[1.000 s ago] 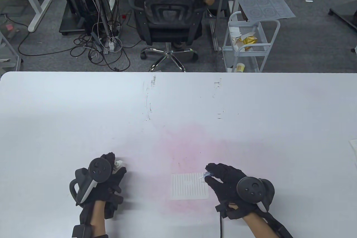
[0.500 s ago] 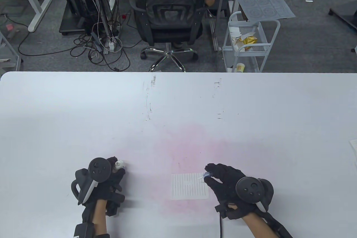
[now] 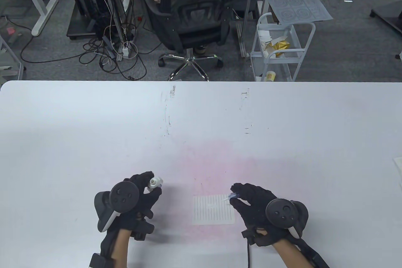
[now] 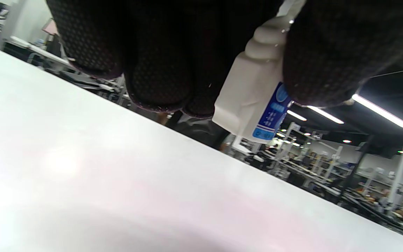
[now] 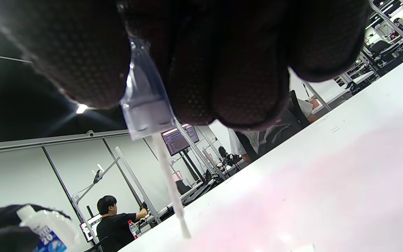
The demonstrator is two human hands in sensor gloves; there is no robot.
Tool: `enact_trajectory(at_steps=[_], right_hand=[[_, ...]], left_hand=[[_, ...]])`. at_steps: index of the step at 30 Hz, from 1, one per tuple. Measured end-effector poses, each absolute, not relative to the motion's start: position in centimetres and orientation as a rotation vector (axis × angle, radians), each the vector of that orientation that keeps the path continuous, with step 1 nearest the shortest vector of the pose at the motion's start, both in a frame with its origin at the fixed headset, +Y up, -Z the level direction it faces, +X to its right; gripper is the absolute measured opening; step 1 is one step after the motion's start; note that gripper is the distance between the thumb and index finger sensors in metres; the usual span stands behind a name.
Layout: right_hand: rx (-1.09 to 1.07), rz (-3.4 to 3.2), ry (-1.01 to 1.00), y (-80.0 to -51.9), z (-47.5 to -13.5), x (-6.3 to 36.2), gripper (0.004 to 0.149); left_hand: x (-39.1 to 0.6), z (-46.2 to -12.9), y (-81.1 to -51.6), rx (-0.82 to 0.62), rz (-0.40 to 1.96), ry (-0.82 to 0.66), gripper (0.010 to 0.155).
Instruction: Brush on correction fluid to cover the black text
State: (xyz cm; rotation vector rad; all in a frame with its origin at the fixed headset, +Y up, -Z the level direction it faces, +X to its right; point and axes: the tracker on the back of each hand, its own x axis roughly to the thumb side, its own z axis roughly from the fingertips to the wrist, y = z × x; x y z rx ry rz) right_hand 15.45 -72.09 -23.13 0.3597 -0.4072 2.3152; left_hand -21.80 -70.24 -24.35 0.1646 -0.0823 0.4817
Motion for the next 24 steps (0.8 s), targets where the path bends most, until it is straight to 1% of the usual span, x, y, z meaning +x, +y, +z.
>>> enact_trajectory(at_steps=[6, 13, 20, 22, 24], right_hand=[[0.352, 2.31, -0.413, -72.1, -23.2, 15.6, 0.049], [0.339, 2.308, -0.426, -72.0, -23.3, 15.7, 0.049], [0.338, 2.292, -0.463, -71.4, -23.4, 15.9, 0.049], [0.349, 2.281, -0.493, -70.7, -23.4, 15.9, 0.049], [0.371, 2.261, -0.542, -69.5, -23.2, 15.9, 0.049]], left_hand=[[-17.1, -22.9, -69.0, 0.177, 0.461, -0.244, 0.06], [-12.6, -22.3, -70.0, 0.083, 0.46, -0.387, 0.06], [-10.3, -22.2, -71.2, 0.001, 0.434, -0.458, 0.06], [-9.9, -22.3, -71.5, -0.017, 0.422, -0.468, 0.06], [-9.6, -22.3, -71.8, -0.03, 0.408, -0.472, 0.06]])
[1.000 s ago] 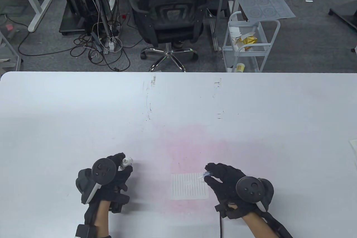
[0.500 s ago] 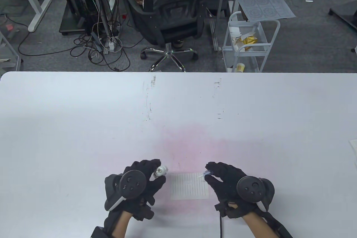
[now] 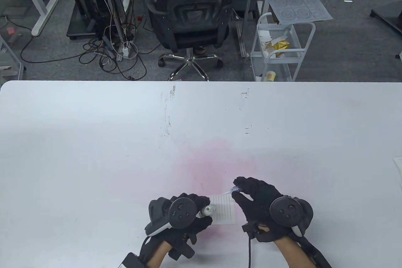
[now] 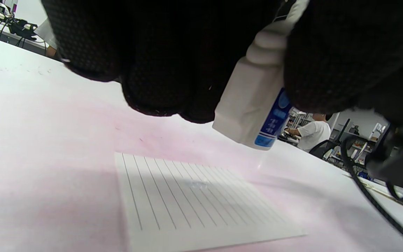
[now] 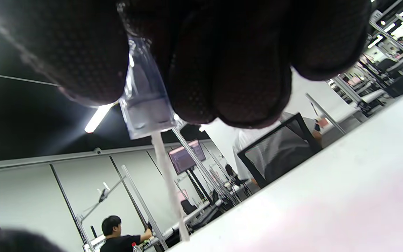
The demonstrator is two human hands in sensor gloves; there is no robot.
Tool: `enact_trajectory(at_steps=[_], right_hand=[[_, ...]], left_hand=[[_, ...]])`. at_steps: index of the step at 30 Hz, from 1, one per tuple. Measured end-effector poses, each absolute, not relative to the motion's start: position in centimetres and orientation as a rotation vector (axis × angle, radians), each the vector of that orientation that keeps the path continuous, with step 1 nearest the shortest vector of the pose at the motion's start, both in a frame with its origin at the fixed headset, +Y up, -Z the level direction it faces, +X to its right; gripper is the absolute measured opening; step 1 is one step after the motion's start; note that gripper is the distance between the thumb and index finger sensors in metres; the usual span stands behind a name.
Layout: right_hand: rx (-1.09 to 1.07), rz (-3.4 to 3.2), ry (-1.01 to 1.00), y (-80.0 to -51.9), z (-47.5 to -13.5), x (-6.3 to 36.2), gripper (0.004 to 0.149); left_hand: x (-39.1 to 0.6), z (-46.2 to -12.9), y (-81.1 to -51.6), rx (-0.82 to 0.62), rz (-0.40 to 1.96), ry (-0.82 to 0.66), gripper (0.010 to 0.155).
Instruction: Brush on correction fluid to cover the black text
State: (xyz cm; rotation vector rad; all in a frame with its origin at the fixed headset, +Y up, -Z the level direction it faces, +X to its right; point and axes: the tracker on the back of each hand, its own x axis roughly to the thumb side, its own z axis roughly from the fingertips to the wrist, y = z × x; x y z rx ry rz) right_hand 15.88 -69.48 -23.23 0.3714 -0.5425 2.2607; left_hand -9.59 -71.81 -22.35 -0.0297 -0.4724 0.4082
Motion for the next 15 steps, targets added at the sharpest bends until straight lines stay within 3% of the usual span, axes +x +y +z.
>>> enact_trajectory(at_steps=[6, 15], right_hand=[[0.477, 2.187, -0.586, -65.7, -22.1, 15.1, 0.05], [0.6, 2.253, -0.531, -65.7, -20.9, 13.2, 0.05]], left_hand=[[-9.2, -22.5, -72.4, -0.052, 0.378, -0.477, 0.06], [-8.9, -22.5, -72.6, -0.058, 0.358, -0.477, 0.06]])
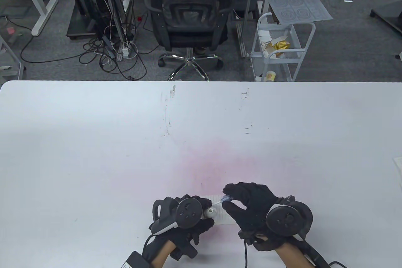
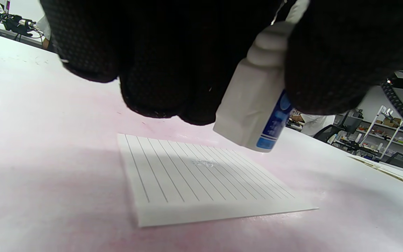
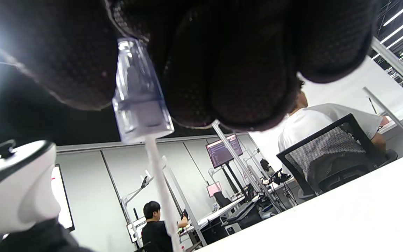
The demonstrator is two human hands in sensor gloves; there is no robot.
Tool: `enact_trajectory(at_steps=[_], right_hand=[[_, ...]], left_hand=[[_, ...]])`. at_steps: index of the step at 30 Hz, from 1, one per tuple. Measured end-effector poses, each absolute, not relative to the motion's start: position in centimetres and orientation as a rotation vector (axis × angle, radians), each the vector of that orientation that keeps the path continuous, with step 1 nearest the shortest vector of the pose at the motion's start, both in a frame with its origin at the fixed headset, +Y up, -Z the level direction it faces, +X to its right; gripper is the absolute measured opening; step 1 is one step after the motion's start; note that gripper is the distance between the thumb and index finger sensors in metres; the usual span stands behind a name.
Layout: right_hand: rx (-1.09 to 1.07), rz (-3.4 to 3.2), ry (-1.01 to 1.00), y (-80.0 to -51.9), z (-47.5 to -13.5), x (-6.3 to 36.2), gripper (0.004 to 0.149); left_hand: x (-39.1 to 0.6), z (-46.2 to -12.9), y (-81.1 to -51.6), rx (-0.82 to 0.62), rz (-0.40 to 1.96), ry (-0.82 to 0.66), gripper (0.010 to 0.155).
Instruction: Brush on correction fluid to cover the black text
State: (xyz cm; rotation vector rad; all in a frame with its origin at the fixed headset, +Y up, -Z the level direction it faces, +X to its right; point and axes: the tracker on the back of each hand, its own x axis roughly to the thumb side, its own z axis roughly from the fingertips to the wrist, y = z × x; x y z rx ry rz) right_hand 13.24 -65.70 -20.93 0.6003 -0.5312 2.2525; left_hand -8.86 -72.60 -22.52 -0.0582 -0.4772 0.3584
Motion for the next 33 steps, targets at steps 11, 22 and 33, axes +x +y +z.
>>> enact_trajectory(at_steps=[11, 22, 33], right_hand=[[0.665, 2.32, -0.464, -66.7, -20.9, 11.5, 0.049], [0.727, 2.434, -0.372, -68.1, -21.1, 9.7, 0.049], [0.749, 2.486, -0.289, -69.0, -21.4, 8.8, 0.049]], left_hand=[[-8.8, -22.5, -72.6, -0.061, 0.35, -0.479, 0.06], [-8.6, -22.4, -72.6, -0.059, 0.35, -0.488, 0.06], [-8.7, -22.4, -72.6, -0.049, 0.357, -0.485, 0.059]])
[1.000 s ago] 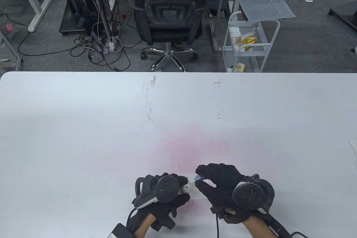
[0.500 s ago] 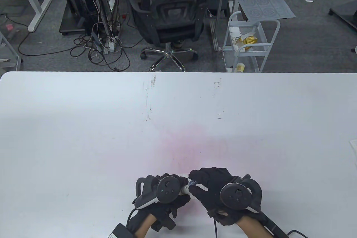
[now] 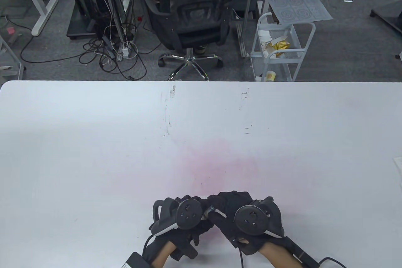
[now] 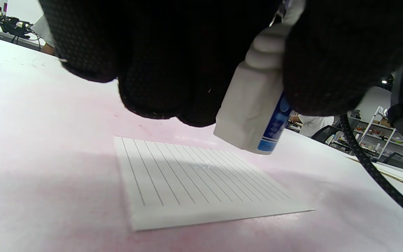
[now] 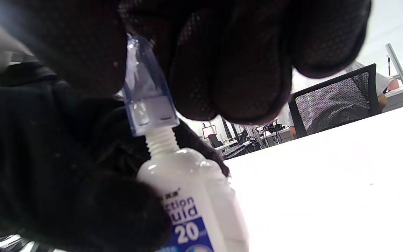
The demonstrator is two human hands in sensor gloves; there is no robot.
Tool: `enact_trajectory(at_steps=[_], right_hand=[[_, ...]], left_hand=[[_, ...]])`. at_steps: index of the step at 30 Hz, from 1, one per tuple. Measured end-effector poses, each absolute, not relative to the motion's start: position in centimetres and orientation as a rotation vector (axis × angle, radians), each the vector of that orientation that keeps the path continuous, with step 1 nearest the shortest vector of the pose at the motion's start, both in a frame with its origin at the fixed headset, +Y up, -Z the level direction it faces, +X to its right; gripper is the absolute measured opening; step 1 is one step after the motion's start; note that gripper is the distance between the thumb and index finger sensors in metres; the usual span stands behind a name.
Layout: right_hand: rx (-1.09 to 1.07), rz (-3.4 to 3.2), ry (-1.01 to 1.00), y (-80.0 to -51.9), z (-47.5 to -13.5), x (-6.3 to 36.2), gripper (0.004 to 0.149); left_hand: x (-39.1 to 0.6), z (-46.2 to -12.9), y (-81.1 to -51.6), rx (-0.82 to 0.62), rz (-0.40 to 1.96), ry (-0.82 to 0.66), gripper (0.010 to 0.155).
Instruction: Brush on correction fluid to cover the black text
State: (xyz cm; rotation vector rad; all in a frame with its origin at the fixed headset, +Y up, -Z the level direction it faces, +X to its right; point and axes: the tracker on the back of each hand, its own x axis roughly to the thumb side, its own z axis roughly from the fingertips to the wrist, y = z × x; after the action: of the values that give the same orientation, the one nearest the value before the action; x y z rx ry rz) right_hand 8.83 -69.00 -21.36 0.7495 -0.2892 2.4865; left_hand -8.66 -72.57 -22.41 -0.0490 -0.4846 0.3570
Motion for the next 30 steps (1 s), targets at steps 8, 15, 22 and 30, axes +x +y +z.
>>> enact_trajectory(at_steps=[8, 15, 22, 30], right_hand=[[0.804, 2.492, -0.273, -69.0, -21.2, 8.5, 0.05], [0.771, 2.51, -0.295, -68.6, -21.2, 8.8, 0.05], [0.689, 2.502, -0.306, -69.1, -21.4, 8.9, 0.05], [0.664, 2.467, -0.283, -69.1, -21.7, 9.5, 0.06]], left_hand=[[-8.5, -22.3, -72.6, -0.043, 0.34, -0.5, 0.059], [-8.6, -22.2, -72.3, -0.018, 0.356, -0.504, 0.058], [-8.6, -22.1, -72.3, 0.001, 0.358, -0.505, 0.058], [-8.7, -22.2, -72.4, -0.004, 0.372, -0.51, 0.058]])
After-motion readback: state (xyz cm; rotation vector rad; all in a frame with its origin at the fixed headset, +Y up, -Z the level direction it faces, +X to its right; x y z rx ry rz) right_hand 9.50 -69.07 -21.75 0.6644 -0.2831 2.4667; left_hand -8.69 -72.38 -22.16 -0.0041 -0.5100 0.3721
